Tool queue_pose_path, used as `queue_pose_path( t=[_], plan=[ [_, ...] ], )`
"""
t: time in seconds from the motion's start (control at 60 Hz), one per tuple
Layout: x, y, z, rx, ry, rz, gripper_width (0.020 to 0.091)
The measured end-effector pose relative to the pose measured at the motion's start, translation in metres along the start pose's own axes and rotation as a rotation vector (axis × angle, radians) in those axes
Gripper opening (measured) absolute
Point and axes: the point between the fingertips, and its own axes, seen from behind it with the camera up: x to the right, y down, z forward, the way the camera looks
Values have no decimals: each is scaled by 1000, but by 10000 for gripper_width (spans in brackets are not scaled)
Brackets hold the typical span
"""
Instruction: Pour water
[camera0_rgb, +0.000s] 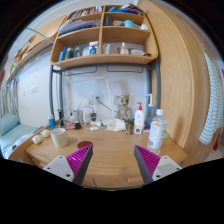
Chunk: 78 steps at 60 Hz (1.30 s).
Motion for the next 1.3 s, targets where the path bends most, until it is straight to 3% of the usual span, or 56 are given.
queue_pose_path(
  t=[0.183, 0.35, 0.7, 0.767, 0.85, 0.883, 0.95, 1.15, 1.3],
  plan=[
    [87, 24, 15, -14, 111, -9, 856],
    [148, 12, 46, 43, 190, -15, 851],
    [184, -2, 137, 84, 161, -9, 836],
    [184, 1, 147, 73, 162, -3, 779],
    [183, 3, 155, 75, 151, 18, 646],
    [184, 3, 157, 79, 155, 10, 556],
    [184, 2, 160, 89, 158, -8, 539],
    [182, -1, 160, 117, 163, -38, 366],
    [174, -3, 160, 106, 167, -85, 366]
  ],
)
